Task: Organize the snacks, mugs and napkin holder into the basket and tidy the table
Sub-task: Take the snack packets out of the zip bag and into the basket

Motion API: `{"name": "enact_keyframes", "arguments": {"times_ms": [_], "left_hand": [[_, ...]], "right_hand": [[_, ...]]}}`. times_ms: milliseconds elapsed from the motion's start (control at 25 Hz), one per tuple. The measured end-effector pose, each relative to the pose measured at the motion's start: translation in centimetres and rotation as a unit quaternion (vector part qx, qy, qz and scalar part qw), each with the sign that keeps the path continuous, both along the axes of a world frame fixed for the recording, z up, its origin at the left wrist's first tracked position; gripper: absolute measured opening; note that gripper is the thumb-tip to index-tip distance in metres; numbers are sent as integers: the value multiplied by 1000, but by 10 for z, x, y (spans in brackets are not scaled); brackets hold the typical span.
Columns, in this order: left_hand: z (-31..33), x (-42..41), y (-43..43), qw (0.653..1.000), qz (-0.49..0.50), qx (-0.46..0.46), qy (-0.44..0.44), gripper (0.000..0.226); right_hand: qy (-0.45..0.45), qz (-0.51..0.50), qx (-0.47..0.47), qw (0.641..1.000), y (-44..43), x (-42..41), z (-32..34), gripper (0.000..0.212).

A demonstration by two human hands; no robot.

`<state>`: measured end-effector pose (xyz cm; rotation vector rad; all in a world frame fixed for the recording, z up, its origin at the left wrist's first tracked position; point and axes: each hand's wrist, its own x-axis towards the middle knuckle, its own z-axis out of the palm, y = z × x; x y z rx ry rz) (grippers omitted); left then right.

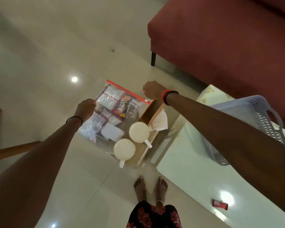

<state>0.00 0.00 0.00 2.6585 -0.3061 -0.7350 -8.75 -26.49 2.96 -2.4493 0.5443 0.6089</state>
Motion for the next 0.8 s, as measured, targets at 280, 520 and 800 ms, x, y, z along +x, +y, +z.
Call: {"name": "enact_keyframes", "arguments": {"times_ms": [280,520,800], "left_hand": [[-47,16,1,996,93,-8,17,43],[-42,28,10,979,181,-90,-8,24],[3,31,39,960,241,-143,-18,19]], "right_hand": [[58,86,-20,994,15,32,-37,27],[7,87,-39,995,24,41,-35,24],[18,26,27,999,53,42,6,34]]}}
